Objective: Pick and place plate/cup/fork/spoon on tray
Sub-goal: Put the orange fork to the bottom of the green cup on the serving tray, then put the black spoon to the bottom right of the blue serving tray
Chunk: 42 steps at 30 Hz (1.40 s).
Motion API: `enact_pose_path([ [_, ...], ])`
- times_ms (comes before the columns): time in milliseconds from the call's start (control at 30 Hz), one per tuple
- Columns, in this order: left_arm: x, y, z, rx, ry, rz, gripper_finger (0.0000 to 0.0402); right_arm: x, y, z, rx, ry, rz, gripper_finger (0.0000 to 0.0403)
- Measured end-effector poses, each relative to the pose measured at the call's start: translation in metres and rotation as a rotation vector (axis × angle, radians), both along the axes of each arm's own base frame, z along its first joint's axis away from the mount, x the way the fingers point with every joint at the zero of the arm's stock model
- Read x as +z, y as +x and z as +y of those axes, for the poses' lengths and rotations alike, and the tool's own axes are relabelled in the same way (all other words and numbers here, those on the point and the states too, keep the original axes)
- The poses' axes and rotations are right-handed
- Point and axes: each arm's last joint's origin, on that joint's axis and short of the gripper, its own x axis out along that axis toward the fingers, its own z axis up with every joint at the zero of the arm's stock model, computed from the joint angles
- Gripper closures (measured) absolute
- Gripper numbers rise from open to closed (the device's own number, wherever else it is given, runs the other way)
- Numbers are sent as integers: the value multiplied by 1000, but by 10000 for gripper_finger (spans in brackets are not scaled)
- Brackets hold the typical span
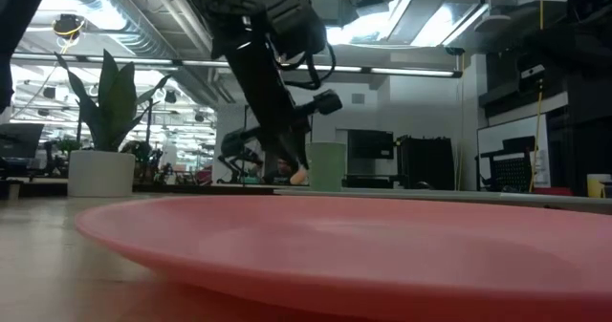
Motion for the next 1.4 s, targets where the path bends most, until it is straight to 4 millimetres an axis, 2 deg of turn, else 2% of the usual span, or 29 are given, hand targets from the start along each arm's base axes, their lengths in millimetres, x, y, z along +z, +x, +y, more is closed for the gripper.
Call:
enact_pose_path([
  [333,-9,3,2,4,-3,2,378,0,0,0,8,-2,3,346],
  [733,-24,10,2,-34,-50,-7,359,0,0,1,18,-2,5,346],
  [1400,-21,13,2,-98,2,-5,323,-2,1,2,44,-4,20,346],
])
